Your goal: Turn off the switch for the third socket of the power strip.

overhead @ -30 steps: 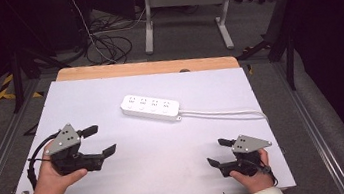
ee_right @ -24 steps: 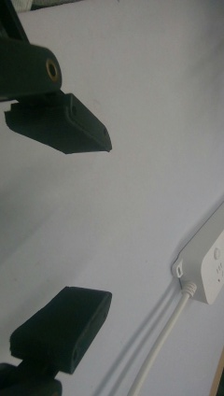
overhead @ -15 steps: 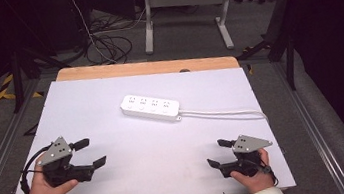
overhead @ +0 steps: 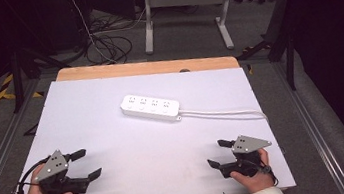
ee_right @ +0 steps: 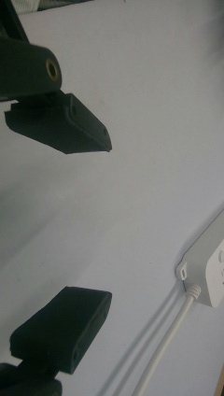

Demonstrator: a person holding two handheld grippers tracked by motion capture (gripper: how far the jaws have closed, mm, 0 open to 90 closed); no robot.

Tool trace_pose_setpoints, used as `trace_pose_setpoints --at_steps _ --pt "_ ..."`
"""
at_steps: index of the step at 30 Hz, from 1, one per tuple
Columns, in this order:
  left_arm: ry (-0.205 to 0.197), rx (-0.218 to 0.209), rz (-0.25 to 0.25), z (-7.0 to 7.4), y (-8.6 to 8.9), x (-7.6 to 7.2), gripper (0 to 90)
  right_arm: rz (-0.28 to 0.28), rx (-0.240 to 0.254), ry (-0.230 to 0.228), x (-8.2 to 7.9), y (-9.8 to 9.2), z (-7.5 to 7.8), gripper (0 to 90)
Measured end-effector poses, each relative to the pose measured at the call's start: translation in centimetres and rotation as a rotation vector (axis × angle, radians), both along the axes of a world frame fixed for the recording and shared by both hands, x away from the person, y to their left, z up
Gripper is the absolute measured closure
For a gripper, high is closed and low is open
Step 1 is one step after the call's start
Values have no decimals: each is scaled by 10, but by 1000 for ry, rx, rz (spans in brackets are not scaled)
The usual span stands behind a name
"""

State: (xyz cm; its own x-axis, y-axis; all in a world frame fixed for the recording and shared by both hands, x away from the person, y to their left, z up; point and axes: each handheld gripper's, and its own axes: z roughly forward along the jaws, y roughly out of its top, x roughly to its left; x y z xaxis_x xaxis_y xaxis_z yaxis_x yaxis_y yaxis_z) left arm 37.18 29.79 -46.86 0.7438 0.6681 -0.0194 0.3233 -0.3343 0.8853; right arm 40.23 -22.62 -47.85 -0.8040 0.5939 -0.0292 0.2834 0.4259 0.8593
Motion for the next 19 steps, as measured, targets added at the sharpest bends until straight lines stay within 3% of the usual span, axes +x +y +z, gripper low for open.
trace_pose_setpoints --at_steps 4,6,9,19 --pt "-3 5 28 0 0 2 158 2 0 -1 0 0 0 235" --pt "16 4 27 0 0 2 148 -1 0 -1 0 0 0 235" --pt "3 10 46 0 0 3 140 -5 -1 0 0 0 -1 235" --pt "0 -22 121 0 3 3 125 -6 -5 -1 1 0 -1 235"
